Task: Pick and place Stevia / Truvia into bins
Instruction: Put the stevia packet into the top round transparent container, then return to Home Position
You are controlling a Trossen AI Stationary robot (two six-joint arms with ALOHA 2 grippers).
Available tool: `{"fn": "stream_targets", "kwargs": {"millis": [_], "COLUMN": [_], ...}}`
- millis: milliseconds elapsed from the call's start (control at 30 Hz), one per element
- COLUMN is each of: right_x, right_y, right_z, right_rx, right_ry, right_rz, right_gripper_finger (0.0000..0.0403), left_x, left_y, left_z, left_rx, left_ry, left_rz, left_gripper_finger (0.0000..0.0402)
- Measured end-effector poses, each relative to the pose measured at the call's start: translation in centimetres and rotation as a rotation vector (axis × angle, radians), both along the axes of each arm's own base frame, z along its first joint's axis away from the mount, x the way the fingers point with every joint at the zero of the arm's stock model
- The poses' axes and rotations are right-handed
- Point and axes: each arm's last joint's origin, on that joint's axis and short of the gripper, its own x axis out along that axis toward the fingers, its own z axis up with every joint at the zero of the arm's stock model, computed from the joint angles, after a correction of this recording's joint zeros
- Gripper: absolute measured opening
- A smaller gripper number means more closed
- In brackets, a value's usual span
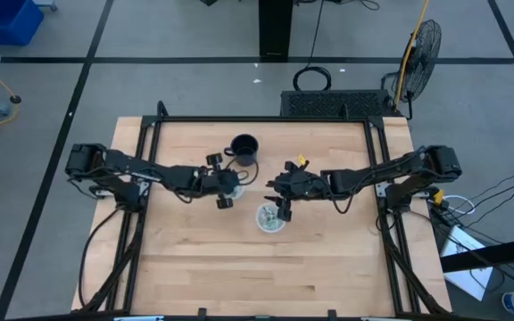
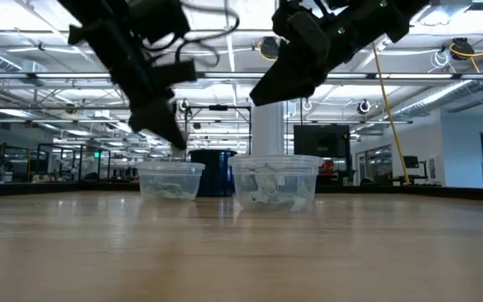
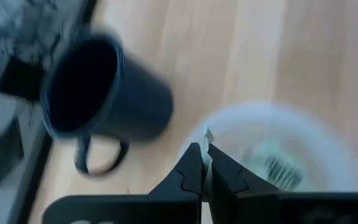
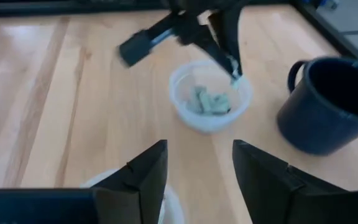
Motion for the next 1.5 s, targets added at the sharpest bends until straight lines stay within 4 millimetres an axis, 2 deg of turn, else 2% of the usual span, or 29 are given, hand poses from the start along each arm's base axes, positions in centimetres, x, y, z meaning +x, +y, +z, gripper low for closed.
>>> {"fn": "stream_targets", "kwargs": {"millis": [100,200,400,667,833,1000,1200,1367,1500], "right_x": [-0.4,-0.4,-0.3,-0.2,-0.2,-0.2,-0.3,-0.4,-1.6], "right_y": [0.5,1.0,1.1,1.2,1.2,1.1,1.1,1.1,0.8], "right_z": [-0.7,-0.7,-0.5,-0.4,-0.4,-0.4,-0.4,-0.5,1.7], "right_rx": [0.008,-0.006,-0.013,-0.013,-0.015,-0.015,0.024,0.059,0.043], "right_ry": [0.021,0.017,-0.016,-0.022,-0.022,-0.022,-0.023,-0.011,-0.056], "right_rz": [0.01,0.036,0.044,0.045,0.046,0.046,0.023,0.001,0.006], "right_gripper_finger": [0.0169,0.0167,0.0167,0.0167,0.0166,0.0166,0.0166,0.0166,0.0165], "left_x": [-0.8,-1.2,-0.6,-0.5,-0.6,-0.5,-0.7,-1.5,-3.2], "left_y": [0.8,1.1,0.9,1.0,1.0,0.1,-2.1,-2.8,-2.9], "left_z": [-1.3,-2.0,-1.8,-1.7,-1.7,-1.7,-0.1,1.8,3.9], "left_rx": [-0.03,-0.103,-0.239,-0.184,-0.168,-0.182,-0.283,-0.223,-0.191], "left_ry": [0.007,0.012,-0.052,-0.053,-0.048,-0.045,-0.127,-0.208,-0.25], "left_rz": [0.058,0.061,-0.023,-0.026,-0.026,-0.067,-0.14,-0.119,-0.096], "left_gripper_finger": [0.0008,0.0026,0.0044,0.0046,0.0077,0.0116,0.0132,0.0122,0.011]}}
